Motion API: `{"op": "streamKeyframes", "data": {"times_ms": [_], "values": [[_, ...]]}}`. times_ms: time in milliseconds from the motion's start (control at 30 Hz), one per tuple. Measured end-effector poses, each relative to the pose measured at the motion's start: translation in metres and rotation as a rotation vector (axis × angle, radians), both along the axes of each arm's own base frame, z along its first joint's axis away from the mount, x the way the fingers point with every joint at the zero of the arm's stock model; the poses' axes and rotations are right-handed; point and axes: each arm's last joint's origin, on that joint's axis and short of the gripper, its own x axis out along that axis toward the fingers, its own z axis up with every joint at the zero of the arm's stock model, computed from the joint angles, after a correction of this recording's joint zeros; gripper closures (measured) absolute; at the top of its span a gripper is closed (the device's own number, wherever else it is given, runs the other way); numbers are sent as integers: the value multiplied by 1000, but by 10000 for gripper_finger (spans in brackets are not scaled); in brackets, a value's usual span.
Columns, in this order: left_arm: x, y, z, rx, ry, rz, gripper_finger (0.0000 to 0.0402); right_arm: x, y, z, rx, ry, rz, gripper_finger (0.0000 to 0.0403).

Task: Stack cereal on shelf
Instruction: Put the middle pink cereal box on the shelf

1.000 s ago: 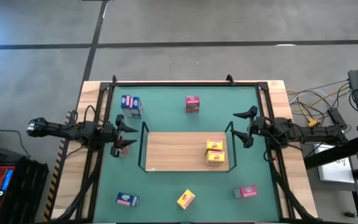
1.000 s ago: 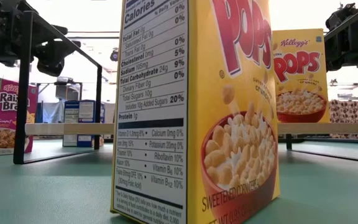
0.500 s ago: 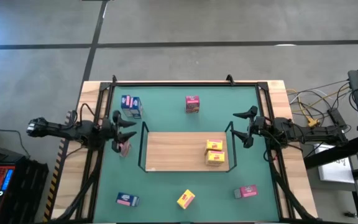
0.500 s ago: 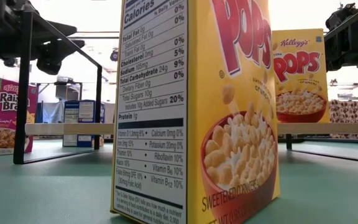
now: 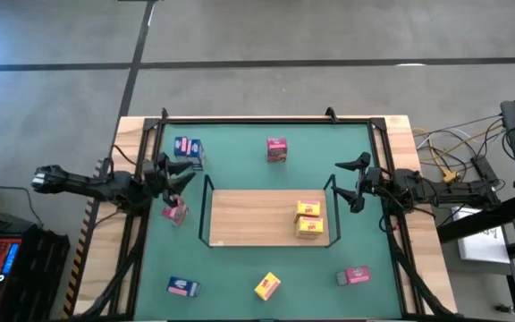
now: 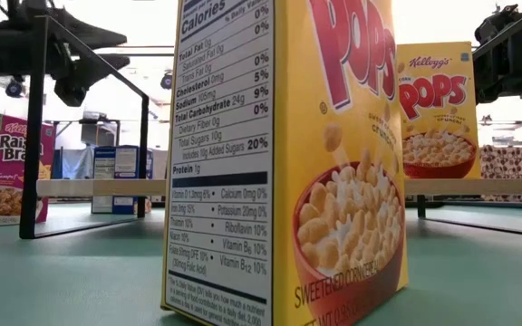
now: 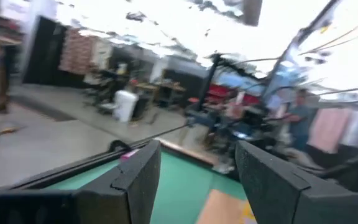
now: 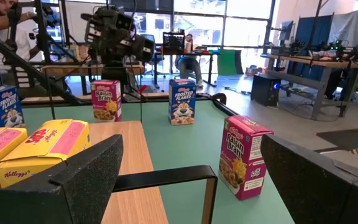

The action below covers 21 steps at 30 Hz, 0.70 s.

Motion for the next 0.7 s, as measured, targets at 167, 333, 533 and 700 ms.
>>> {"op": "streamKeyframes", "data": {"times_ms": [167,333,533,700], "values": [[15,1,12,-69,109,117,208,0,0,0,0,0,0,33],[38,-3,24,-60,196,123,203,0,0,0,0,0,0,33],[65,-7,37,-48,267,146,203,0,0,0,0,0,0,33],[88,-11,49,-30,348,156,202,0,0,0,0,0,0,33]]}}
